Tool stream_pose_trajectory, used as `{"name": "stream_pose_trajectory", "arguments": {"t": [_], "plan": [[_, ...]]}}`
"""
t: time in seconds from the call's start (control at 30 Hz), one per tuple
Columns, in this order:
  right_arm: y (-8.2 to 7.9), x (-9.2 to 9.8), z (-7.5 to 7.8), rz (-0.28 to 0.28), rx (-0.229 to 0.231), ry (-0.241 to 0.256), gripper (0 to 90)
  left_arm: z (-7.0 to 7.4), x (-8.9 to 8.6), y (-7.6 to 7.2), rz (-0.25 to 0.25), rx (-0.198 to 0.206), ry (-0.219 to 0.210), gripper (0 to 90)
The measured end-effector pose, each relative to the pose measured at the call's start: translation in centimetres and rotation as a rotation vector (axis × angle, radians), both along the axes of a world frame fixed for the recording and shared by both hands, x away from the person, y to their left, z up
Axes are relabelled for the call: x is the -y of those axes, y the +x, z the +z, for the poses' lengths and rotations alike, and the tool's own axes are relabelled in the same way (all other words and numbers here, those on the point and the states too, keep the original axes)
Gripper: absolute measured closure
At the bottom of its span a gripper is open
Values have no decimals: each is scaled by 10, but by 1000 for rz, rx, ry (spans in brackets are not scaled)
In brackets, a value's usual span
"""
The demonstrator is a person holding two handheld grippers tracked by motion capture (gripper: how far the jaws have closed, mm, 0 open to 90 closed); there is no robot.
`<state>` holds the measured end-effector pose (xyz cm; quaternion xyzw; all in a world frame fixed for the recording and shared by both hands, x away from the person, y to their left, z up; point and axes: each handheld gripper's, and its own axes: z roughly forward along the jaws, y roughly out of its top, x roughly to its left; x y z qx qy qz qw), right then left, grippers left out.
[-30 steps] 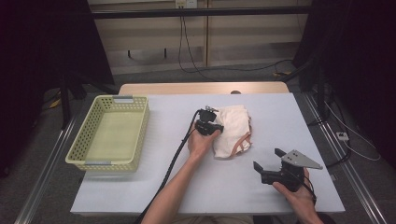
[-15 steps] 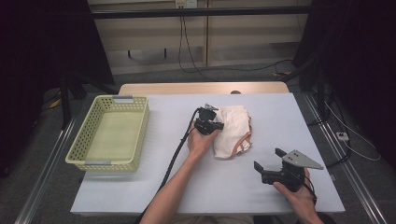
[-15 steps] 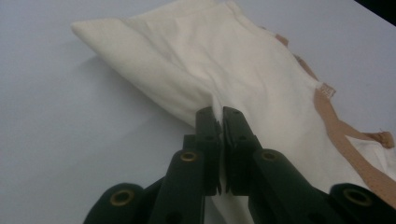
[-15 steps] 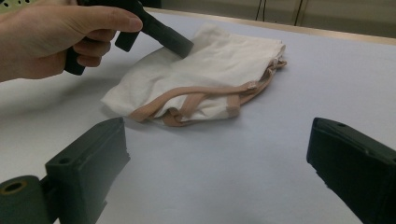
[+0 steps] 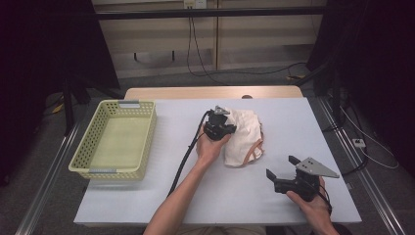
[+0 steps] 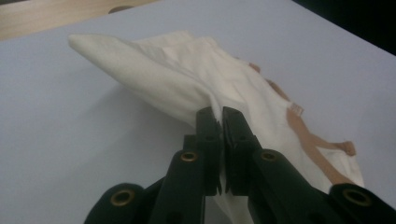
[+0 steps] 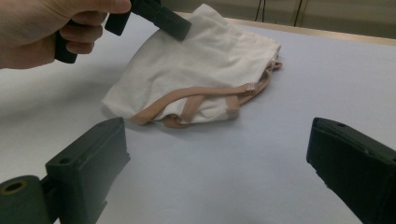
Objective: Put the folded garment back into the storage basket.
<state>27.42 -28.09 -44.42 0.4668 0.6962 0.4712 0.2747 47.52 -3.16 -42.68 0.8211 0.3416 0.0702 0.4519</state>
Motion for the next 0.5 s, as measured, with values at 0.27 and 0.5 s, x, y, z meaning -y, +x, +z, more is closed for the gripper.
{"name": "stream_pose_trajectory", "arguments": {"t": [0.27, 0.5], "plan": [[1, -1, 0, 3, -1, -2, 55, 14, -3, -5, -15, 44, 12, 869], [1, 0, 0, -1, -2, 0, 55, 26, -8, -8, -19, 83, 16, 870]]}}
